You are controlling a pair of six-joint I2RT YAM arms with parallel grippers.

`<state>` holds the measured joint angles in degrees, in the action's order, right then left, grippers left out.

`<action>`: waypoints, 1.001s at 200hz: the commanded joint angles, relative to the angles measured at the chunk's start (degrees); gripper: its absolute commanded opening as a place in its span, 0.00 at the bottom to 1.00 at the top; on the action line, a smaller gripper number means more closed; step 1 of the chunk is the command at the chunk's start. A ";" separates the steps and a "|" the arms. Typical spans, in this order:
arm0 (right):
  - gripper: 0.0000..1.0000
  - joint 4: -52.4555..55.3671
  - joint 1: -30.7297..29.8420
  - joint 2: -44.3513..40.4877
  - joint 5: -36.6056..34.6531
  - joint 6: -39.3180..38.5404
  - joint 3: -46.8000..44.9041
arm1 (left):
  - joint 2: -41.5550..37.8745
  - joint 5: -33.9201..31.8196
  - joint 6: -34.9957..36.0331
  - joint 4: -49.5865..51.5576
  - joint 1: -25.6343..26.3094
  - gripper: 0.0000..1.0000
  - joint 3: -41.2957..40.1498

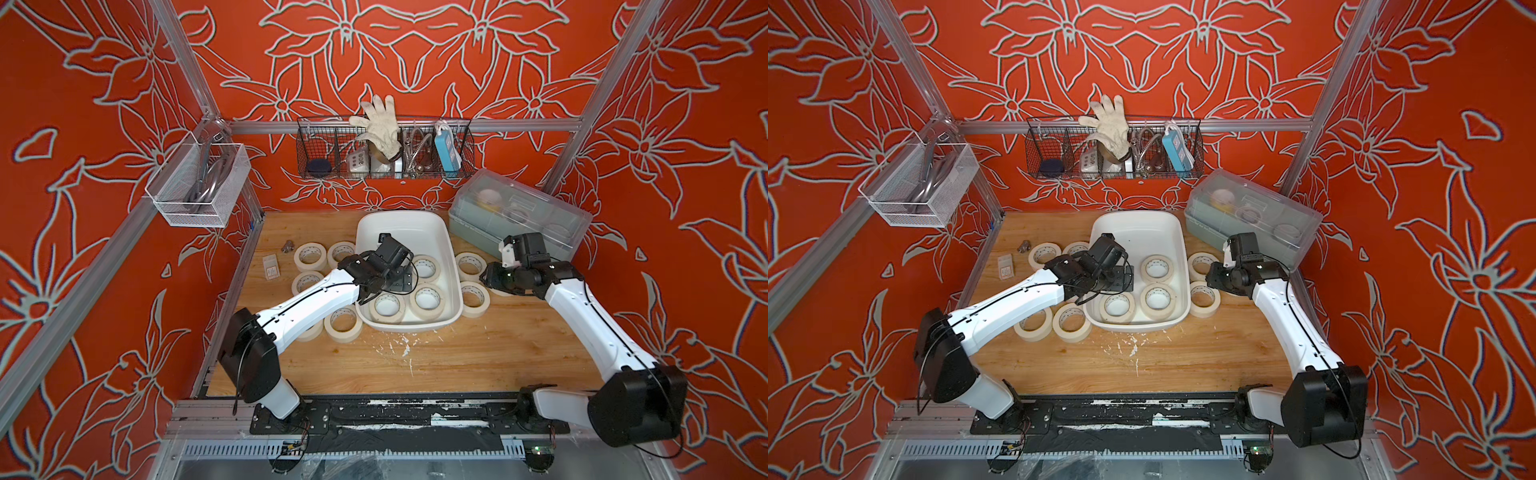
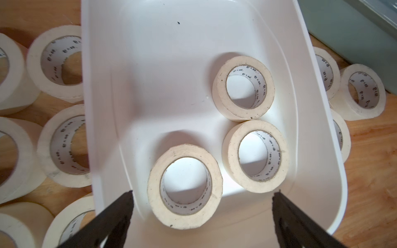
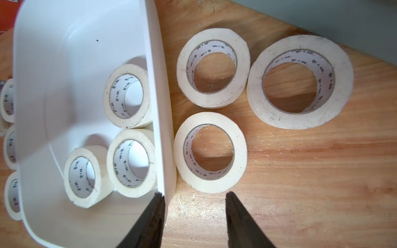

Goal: Take out the art tape in the storage box
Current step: Pick up the art tape from the storage box.

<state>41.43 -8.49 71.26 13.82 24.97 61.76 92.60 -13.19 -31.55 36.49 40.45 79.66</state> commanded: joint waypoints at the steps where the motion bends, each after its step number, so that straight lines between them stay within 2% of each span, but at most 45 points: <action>1: 0.49 1.77 0.16 -2.46 3.67 0.87 -0.67 | 4.49 1.67 -2.61 -2.54 -0.37 0.99 3.84; 108: 0.49 1.10 0.10 -2.29 6.56 1.17 -1.99 | 27.95 1.50 -3.38 -2.92 -1.76 0.92 21.43; 148: 0.49 0.49 0.07 -2.09 6.74 1.13 -2.25 | 33.33 2.09 -3.47 -2.41 -2.30 0.88 25.46; 200: 0.48 -0.75 0.06 -1.22 7.34 1.22 -2.76 | 38.20 3.03 -3.59 -0.91 -2.82 0.76 28.88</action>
<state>41.50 -8.49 69.36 19.94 25.91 60.03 128.55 -11.11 -34.79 33.63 38.17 106.52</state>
